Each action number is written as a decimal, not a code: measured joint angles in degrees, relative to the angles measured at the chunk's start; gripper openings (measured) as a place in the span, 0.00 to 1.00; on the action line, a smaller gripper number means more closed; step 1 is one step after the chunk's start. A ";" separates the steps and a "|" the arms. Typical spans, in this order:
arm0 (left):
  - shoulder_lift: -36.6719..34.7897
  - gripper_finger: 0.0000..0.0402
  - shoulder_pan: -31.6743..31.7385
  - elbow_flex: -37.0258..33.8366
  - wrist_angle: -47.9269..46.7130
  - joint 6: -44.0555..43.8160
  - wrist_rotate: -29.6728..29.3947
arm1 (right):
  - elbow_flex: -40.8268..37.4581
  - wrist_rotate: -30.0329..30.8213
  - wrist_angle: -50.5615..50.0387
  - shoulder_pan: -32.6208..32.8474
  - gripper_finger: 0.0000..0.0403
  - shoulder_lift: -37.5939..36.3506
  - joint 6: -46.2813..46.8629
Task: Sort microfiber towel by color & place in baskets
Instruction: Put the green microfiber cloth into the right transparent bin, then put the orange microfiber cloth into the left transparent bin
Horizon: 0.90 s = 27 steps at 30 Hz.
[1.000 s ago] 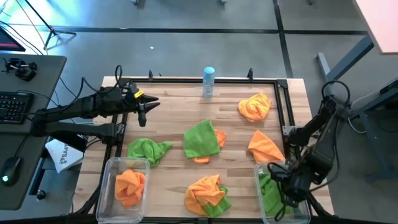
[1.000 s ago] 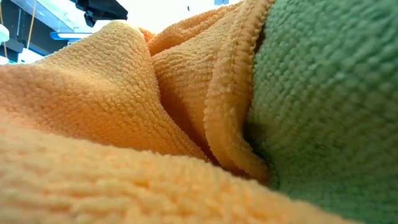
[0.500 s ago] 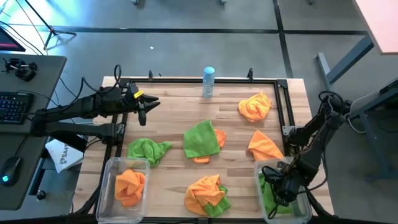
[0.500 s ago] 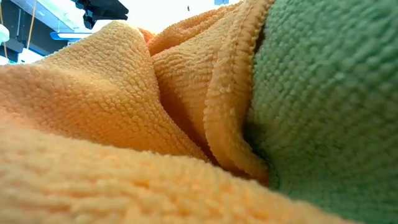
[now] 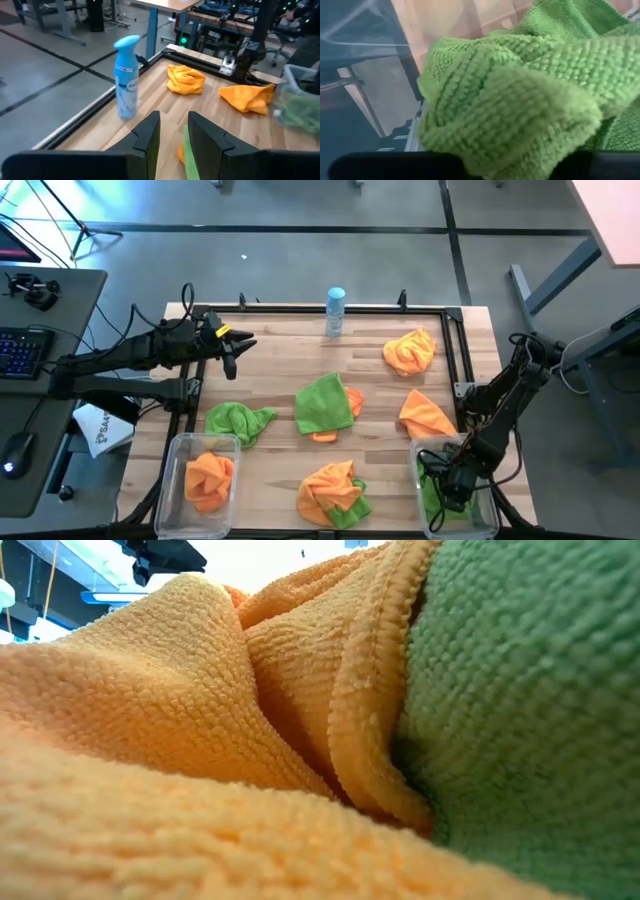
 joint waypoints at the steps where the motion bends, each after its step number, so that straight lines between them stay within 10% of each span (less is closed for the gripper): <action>1: 0.00 0.22 0.00 0.00 0.00 0.57 -0.06 | 0.26 0.00 0.02 0.00 0.22 0.00 -0.02; 27: 0.02 0.22 0.00 0.04 -0.04 1.53 -0.11 | 21.41 -6.11 -26.10 -0.09 0.35 -0.02 5.12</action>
